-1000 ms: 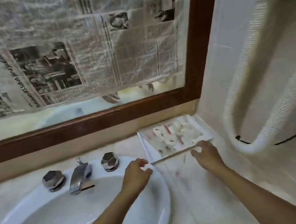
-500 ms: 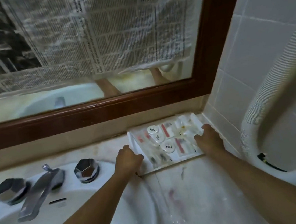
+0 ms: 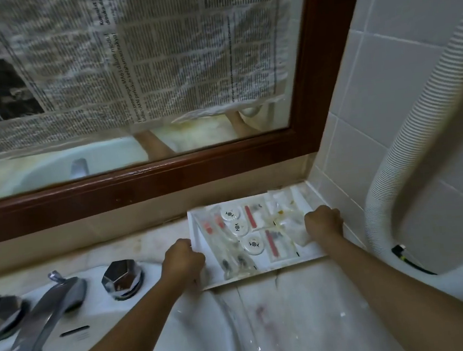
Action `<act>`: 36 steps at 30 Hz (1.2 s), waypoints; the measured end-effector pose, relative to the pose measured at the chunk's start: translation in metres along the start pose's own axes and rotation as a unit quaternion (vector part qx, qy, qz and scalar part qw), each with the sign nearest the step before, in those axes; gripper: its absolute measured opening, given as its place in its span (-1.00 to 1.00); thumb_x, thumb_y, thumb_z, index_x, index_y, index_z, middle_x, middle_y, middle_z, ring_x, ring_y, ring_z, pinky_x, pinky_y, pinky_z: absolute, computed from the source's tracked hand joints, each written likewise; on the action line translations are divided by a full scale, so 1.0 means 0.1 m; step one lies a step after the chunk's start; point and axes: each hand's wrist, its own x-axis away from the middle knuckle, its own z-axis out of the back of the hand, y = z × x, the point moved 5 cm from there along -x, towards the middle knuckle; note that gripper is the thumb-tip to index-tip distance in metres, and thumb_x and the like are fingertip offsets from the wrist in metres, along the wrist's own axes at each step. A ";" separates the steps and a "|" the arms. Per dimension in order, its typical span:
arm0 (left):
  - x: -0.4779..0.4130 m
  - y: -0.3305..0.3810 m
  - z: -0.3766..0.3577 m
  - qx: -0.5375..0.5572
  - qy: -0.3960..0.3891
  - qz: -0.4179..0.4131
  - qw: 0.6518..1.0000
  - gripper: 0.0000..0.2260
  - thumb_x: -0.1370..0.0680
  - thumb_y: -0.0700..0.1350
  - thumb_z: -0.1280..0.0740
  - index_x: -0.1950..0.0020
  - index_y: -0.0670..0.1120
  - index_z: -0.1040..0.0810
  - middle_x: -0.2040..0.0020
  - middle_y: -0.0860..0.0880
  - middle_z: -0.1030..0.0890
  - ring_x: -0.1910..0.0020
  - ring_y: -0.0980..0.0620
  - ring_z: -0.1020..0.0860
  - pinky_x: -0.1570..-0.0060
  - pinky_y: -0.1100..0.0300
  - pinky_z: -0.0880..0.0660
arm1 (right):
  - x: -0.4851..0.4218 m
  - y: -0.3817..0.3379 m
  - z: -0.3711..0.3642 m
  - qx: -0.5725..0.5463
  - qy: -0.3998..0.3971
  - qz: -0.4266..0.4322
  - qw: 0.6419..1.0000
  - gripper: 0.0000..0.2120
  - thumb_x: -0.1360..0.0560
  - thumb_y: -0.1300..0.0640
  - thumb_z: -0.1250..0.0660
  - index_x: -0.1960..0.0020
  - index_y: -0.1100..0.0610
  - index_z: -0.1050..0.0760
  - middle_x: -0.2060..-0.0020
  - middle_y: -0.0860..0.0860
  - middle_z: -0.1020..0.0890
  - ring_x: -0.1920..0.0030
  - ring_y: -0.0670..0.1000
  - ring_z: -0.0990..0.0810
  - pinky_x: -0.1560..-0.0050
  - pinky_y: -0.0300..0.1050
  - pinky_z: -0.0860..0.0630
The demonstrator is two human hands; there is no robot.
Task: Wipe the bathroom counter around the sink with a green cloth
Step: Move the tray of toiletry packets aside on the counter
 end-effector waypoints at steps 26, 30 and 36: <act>3.67 -3.06 2.10 0.339 0.178 0.118 0.916 -0.68 -0.32 -0.39 -0.34 0.03 -0.05 -0.61 0.14 0.00 -0.64 0.20 -0.03 -0.55 0.33 0.13 -0.38 | 4.38 0.00 -0.13 -0.197 -0.137 0.095 0.966 -0.87 -0.47 0.19 -0.30 0.13 0.28 -0.52 0.18 0.19 -0.54 0.12 0.17 -0.51 -0.02 0.08 -0.48; 4.40 -3.94 2.49 0.372 0.193 0.158 0.894 -0.67 -0.39 -0.41 -0.32 -0.07 -0.09 -0.54 0.01 -0.03 -0.61 0.03 -0.11 -0.58 0.20 0.03 -0.53 | 5.27 -0.16 -0.58 -0.160 -0.180 0.134 0.961 -0.82 -0.47 0.15 -0.30 0.17 0.28 -0.54 0.20 0.20 -0.58 0.14 0.22 -0.52 0.07 0.09 -0.47; 5.38 -5.01 3.02 0.404 0.273 0.196 0.851 -0.67 -0.41 -0.41 -0.32 -0.09 -0.11 -0.55 0.00 -0.08 -0.62 0.06 -0.11 -0.61 0.21 -0.01 -0.56 | 6.48 -0.48 -1.35 -0.120 -0.271 0.173 0.939 -0.86 -0.46 0.13 -0.30 0.20 0.20 -0.52 0.20 0.16 -0.55 0.21 0.17 -0.50 0.17 -0.02 -0.39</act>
